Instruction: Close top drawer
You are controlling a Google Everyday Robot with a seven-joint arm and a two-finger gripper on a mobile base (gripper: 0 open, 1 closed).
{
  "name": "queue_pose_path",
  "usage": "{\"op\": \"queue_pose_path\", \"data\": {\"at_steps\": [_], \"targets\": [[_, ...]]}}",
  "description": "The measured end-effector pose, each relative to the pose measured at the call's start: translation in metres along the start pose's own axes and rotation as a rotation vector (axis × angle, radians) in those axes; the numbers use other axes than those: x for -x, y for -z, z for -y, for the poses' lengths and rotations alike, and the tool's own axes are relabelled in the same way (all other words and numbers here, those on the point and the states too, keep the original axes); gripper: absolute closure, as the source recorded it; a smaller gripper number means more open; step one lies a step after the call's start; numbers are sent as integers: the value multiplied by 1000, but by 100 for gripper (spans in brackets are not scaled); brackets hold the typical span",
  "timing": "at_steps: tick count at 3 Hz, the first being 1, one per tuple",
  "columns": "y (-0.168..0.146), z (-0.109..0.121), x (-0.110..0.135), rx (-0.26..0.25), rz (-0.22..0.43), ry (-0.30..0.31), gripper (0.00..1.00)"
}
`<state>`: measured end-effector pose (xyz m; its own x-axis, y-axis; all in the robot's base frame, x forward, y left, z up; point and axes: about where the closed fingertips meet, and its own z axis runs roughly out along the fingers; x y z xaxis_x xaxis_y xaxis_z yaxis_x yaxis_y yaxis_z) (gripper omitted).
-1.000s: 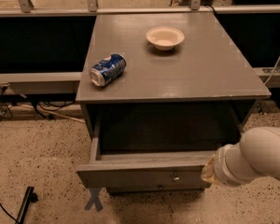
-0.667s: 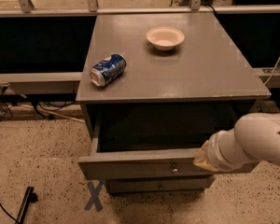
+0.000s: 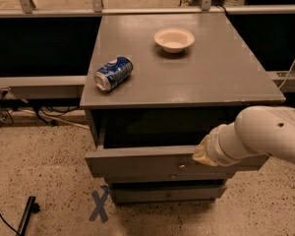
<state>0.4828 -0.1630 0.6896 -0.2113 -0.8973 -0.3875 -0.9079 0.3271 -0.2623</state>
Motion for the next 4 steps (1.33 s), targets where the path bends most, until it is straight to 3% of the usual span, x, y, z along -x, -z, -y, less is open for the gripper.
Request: {"op": "queue_pose_path", "data": {"at_steps": [1, 2, 3, 4], "targets": [[-2, -2, -7, -23, -9, -7, 100], [-15, -6, -34, -49, -18, -32, 100], [-34, 2, -55, -84, 2, -34, 100], [-47, 16, -56, -110, 42, -13, 100]]}}
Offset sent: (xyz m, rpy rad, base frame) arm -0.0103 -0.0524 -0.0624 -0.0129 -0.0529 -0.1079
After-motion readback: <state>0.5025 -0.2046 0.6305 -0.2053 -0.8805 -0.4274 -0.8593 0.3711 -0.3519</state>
